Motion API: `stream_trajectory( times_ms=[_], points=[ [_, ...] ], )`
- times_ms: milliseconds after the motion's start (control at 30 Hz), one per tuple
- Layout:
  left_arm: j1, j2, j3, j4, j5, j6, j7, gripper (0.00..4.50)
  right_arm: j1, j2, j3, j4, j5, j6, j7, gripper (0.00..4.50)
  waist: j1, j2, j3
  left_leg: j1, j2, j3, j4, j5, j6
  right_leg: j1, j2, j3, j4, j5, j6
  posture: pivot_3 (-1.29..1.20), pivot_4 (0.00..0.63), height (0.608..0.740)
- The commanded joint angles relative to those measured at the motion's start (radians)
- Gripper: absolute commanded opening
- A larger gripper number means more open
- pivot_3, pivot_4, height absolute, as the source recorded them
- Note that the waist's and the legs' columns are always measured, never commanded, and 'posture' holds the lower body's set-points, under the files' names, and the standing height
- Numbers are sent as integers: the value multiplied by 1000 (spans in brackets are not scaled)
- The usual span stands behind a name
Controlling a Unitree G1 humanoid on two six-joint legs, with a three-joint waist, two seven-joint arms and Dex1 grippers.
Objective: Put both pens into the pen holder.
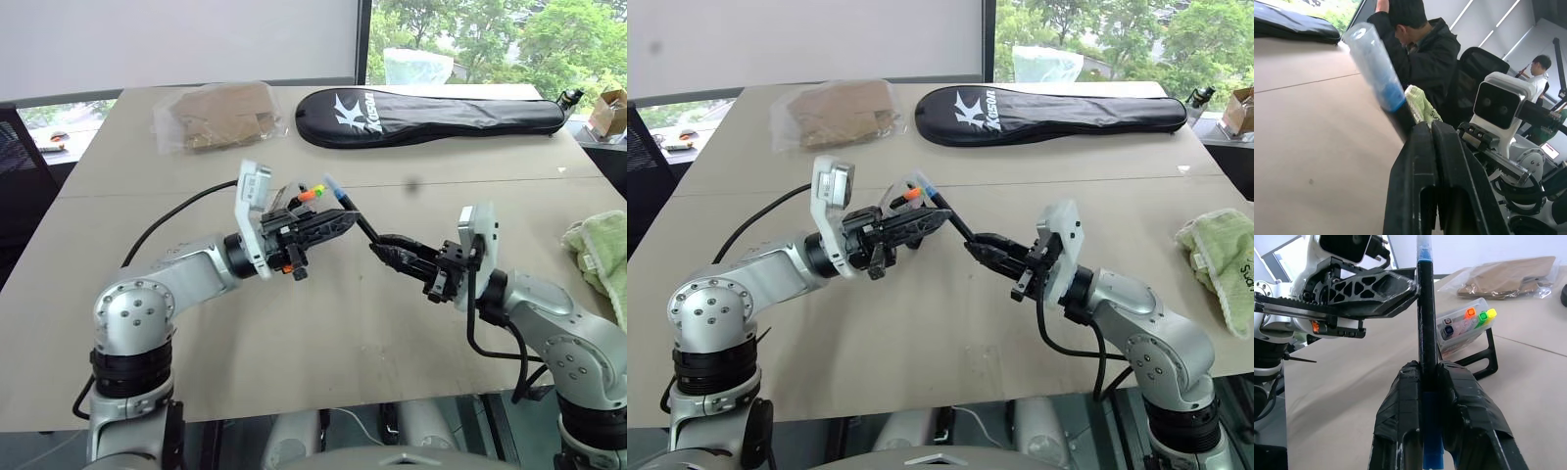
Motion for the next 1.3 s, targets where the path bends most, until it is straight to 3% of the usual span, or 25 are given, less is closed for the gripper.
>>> stream_trajectory(
  times_ms=[33, 200, 233, 267, 300, 533, 667, 800, 967, 1033, 1067, 1167, 1200, 1233, 1300],
  points=[
    [-17, 1, 34, -3, -48, -38, 30, 0, -4, -9, -23, -37, 51, -33, 19, 2, 1, 0, 0, 0, 0, 0, 0, 0, 0, 0, 0, 0, 0, 0, 0, 0, 150, 740],
    [-30, 18, 28, 9, -76, -45, 55, 2218, -5, -15, -22, -30, 47, -45, 11, 2, 2, 0, 0, 0, 0, 0, 0, 0, 0, 0, 0, 0, -1, 0, 0, 0, 150, 740],
    [-32, 20, 22, 9, -65, -50, 57, 2847, -10, -13, -21, -28, 52, -48, 9, 2, 2, 0, 0, 0, 0, 0, 0, 0, 0, 0, 0, 0, -1, 0, 0, 0, 150, 740],
    [-34, 17, 17, 12, -57, -55, 64, 3220, -15, -10, -19, -29, 57, -50, 8, 2, 2, 0, 0, 0, 0, 0, -1, 0, 0, 0, 0, 0, -1, 0, 0, 0, 150, 740],
    [-37, 13, 13, 15, -55, -61, 71, 3238, -20, -9, -17, -29, 61, -51, 8, 2, 2, 0, 0, 0, 0, 0, -2, 0, 0, 0, 0, 0, -1, 0, 0, 0, 150, 740],
    [-73, -19, -12, 23, -58, -89, 101, 3238, -29, -21, 12, -34, 82, -53, 32, 2, 4, 0, 0, 0, 0, 0, -2, 0, 0, 0, 0, 0, -2, 0, 0, 0, 150, 740],
    [-82, -29, -18, 20, -73, -92, 109, 2016, -27, -23, 31, -31, 74, -64, 42, 2, 4, 0, 0, 0, 0, 0, -3, 0, 0, 0, -1, 0, -2, 0, 0, 0, 150, 740],
    [-72, -16, -21, 8, -82, -85, 101, 44, -19, -18, 41, -29, 57, -85, 41, 2, 3, 0, 0, 0, 0, 0, -4, 0, 0, 0, -1, 0, -2, 0, 0, 0, 150, 740],
    [-76, 2, -22, 8, -59, -95, 88, 13, -19, -17, 48, -9, 20, -118, 41, 2, 3, 0, 1, 0, 0, 0, -5, 0, 0, -1, 0, 0, -2, 0, 0, 0, 150, 740],
    [-93, 30, -19, 11, 4, -113, 64, 13, -20, -40, 44, 17, -26, -137, 53, 1039, 3, 0, 1, 0, 0, 1, -5, 0, 0, 0, 0, 0, -3, 0, 0, 0, 150, 740],
    [-101, 44, -20, 12, 34, -120, 53, 13, -18, -55, 44, 24, -45, -142, 59, 1266, 3, 1, 1, 0, 0, 1, -5, 0, 0, 0, 0, 0, -3, 0, 0, 0, 150, 740],
    [-139, 96, -33, -3, 146, -152, 3, 12, -6, -121, 38, 43, -125, -180, 78, 2691, 5, 1, 1, 0, -1, 1, -5, 0, 0, -1, 0, 0, -3, 0, 0, 0, 150, 740],
    [-153, 116, -35, -9, 171, -156, -8, 12, -4, -143, 28, 50, -151, -196, 81, 2838, 6, 0, 1, 0, -1, 1, -5, 0, 0, -1, 0, 0, -3, 0, 0, 0, 150, 740],
    [-169, 141, -41, -16, 209, -166, -24, 12, -5, -163, 15, 63, -187, -218, 79, 3368, 7, 0, 2, 0, -1, 1, -5, 0, 0, -1, -1, 0, -3, 0, 0, 0, 150, 740],
    [-187, 184, -53, -25, 285, -190, -59, 12, 5, -208, -7, 75, -209, -235, 104, 3970, 7, 0, 2, -2, -1, 1, -6, 0, 0, -2, 0, 0, -4, 0, 0, 0, 150, 740]
  ],
)
